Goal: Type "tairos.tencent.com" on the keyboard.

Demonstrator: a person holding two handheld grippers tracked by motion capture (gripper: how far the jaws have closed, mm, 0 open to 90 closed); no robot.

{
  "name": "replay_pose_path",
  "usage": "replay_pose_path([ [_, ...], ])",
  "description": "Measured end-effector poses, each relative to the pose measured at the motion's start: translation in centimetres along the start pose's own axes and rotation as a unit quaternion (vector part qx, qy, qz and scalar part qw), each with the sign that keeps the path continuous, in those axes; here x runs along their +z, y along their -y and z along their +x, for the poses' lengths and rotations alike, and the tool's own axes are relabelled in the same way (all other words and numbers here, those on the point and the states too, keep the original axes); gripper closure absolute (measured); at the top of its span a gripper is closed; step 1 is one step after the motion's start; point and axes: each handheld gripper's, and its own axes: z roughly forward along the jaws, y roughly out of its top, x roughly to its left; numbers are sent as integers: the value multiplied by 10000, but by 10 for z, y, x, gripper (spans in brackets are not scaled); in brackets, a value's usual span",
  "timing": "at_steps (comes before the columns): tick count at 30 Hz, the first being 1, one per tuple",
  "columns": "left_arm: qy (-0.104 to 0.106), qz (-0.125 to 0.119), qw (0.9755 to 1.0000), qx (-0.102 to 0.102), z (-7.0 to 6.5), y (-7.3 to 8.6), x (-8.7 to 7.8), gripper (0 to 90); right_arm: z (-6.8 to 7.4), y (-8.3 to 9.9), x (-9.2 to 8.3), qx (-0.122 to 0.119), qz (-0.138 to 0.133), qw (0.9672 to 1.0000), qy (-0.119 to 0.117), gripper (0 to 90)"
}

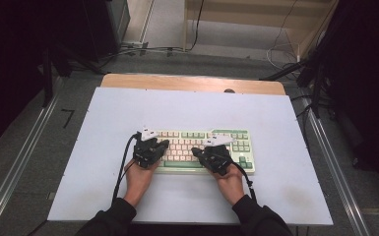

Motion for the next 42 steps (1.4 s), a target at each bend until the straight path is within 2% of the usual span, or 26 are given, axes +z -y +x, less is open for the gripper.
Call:
replay_pose_path([
  [22, -39, 77, 10000, 8, 0, 0, 2, 900, 0, 0, 0, -11, 4, 10000, 2, 873],
  [25, -21, 171, 9999, 3, 1, 1, 4, 900, 0, 0, 0, -11, 16, 10000, 3, 872],
  [34, 55, -67, 10000, 35, -3, -2, -5, 900, 0, 0, 0, -16, 8, 10000, 0, 873],
  [42, 48, -46, 10000, 39, -1, 0, -8, 900, 1, 0, 0, -30, 0, 10000, -6, 873],
])
